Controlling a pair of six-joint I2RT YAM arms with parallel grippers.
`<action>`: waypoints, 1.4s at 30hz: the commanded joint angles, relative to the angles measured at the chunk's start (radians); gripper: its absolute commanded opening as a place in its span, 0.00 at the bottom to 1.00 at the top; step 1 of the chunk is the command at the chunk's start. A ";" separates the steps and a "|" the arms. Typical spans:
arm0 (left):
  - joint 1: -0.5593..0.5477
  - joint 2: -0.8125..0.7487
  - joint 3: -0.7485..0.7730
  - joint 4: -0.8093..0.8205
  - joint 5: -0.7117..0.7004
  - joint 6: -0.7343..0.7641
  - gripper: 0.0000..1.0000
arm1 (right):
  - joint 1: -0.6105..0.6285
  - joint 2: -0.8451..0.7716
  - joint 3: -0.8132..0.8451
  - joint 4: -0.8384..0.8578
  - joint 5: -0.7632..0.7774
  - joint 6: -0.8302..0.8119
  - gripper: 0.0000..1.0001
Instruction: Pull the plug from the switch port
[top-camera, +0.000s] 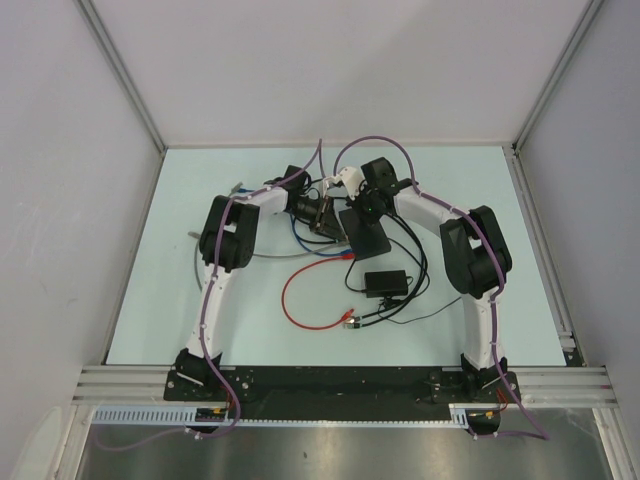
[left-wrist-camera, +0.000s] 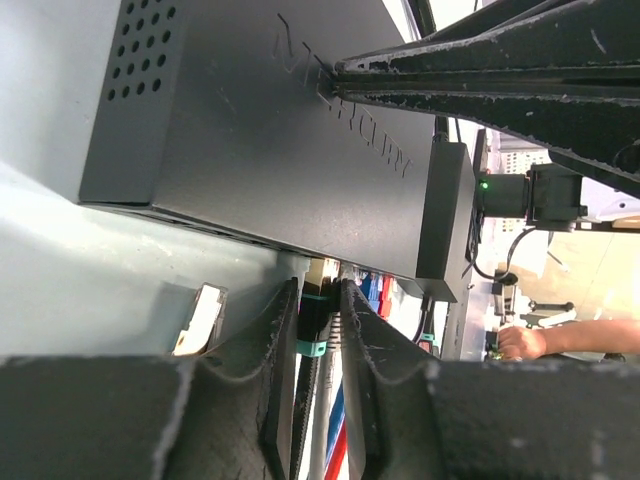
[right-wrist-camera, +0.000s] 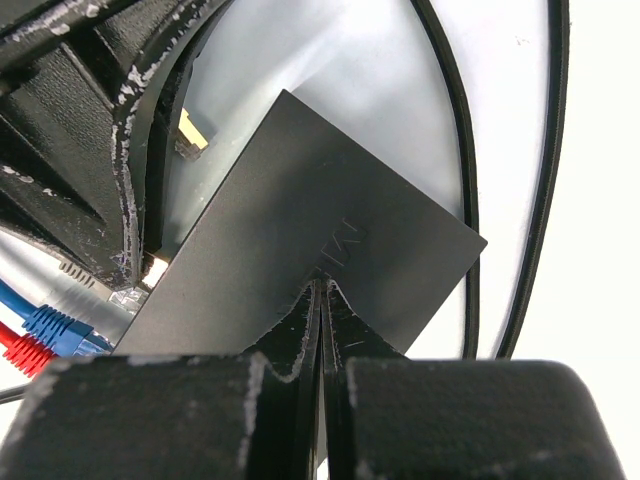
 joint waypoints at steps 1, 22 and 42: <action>0.002 0.013 0.043 0.007 -0.035 -0.005 0.14 | -0.006 0.156 -0.086 -0.161 0.087 -0.015 0.00; 0.011 -0.007 0.065 -0.156 -0.096 0.205 0.00 | -0.003 0.160 -0.084 -0.163 0.091 -0.018 0.00; 0.140 0.001 0.324 -0.268 -0.563 0.235 0.00 | -0.003 0.164 -0.080 -0.164 0.090 -0.023 0.00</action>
